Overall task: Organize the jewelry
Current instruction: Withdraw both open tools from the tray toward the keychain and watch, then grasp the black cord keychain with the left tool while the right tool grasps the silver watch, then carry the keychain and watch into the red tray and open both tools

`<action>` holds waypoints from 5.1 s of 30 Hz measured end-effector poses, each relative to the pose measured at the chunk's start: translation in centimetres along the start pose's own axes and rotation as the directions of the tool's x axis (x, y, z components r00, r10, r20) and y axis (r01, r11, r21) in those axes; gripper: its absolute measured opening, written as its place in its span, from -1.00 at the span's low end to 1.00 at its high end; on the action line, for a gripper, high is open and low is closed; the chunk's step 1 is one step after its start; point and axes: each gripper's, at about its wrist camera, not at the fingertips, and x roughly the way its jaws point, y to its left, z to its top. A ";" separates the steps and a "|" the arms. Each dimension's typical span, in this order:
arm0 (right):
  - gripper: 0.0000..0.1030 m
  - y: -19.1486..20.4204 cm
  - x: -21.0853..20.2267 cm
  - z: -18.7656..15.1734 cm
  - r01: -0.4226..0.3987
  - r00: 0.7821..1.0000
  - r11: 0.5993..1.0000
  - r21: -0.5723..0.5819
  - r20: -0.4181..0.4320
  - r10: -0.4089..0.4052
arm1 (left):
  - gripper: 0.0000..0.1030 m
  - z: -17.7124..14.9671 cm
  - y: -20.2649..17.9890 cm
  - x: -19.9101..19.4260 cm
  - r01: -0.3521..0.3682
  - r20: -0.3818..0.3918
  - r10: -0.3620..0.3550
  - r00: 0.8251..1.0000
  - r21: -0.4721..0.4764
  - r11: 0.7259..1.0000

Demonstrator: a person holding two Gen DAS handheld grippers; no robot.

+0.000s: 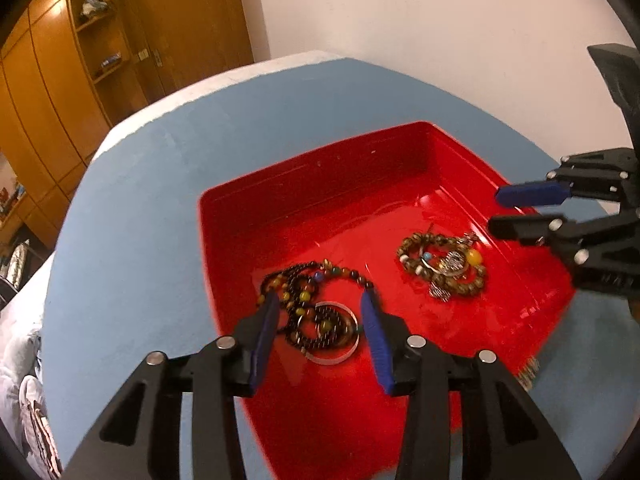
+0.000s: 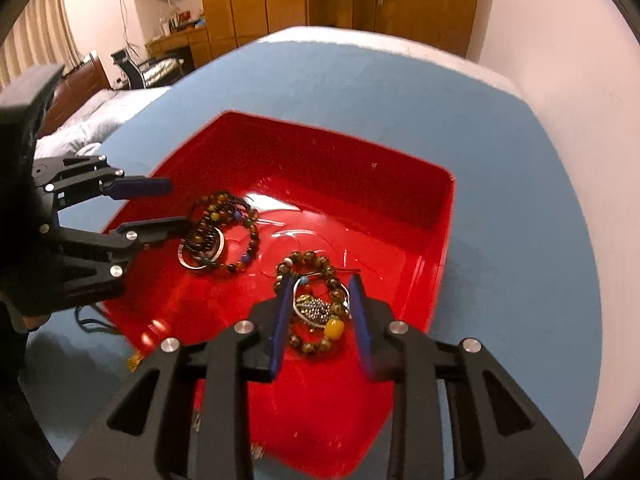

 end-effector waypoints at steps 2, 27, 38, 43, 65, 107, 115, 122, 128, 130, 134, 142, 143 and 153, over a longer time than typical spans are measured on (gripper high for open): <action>-0.21 0.5 -2.2 -0.9 0.008 0.999 1.000 -0.006 0.048 -0.007 | -0.05 -0.7 -0.2 -1.3 -0.003 0.018 0.003 1.000 0.006 1.000; 0.27 6.9 -5.5 -14.4 -0.022 0.998 0.992 0.128 0.056 0.015 | 0.35 -14.4 -3.6 -7.0 0.021 0.017 -0.021 1.000 0.012 1.000; 0.27 6.6 -2.1 -13.5 -0.011 1.000 0.994 0.107 0.023 0.008 | 0.36 -13.2 -3.8 -3.3 0.051 -0.035 -0.051 0.998 0.002 0.999; 0.27 5.8 -0.9 -12.9 -0.013 1.000 0.994 0.105 0.013 0.012 | 0.45 -12.5 -4.2 -2.2 0.049 -0.044 -0.049 0.998 0.005 0.999; 0.21 6.0 2.2 -11.2 -0.038 0.999 0.998 0.053 -0.004 0.038 | -0.67 -12.8 -5.1 -1.9 0.088 -0.047 -0.089 0.995 -0.028 0.996; -0.18 7.2 -1.5 -13.1 -0.084 0.996 0.996 0.016 -0.011 0.084 | -0.94 -13.2 -5.4 -3.6 0.097 -0.019 -0.098 0.995 -0.067 0.993; -0.19 7.4 -3.8 -13.0 -0.099 0.995 0.995 0.016 0.015 0.098 | -0.94 -12.8 -5.6 -6.4 0.081 0.023 -0.079 0.997 -0.073 0.994; -0.19 7.8 -6.6 -12.2 -0.105 0.993 0.994 -0.007 0.050 0.105 | -0.94 -12.3 -6.1 -9.2 0.060 0.055 -0.058 0.997 -0.050 0.997; -0.19 8.2 -8.5 -11.7 -0.097 0.993 0.995 -0.033 0.069 0.099 | -0.94 -11.8 -6.3 -11.7 0.040 0.095 -0.037 0.995 -0.031 0.999; -0.19 8.3 -9.0 -11.4 -0.090 0.993 0.995 -0.044 0.073 0.093 | -0.94 -11.5 -6.3 -12.3 0.033 0.106 -0.030 0.994 -0.026 0.999; -0.19 8.2 -9.8 -10.5 -0.085 0.993 0.994 -0.063 0.082 0.090 | -0.94 -10.7 -6.3 -13.4 0.020 0.131 -0.018 0.991 -0.008 1.000; -0.19 8.0 -11.4 -8.3 -0.072 0.989 0.994 -0.085 0.122 0.082 | -0.94 -8.6 -6.2 -14.7 0.004 0.179 -0.006 0.984 0.009 1.000; -0.19 7.9 -11.4 -8.2 -0.073 0.989 0.994 -0.086 0.124 0.083 | -0.94 -8.5 -6.2 -14.7 0.003 0.181 -0.005 0.983 0.011 1.000; -0.19 7.7 -12.0 -8.1 -0.066 0.989 0.994 -0.085 0.127 0.076 | -0.94 -8.0 -6.3 -14.9 0.000 0.187 -0.004 0.982 0.020 1.000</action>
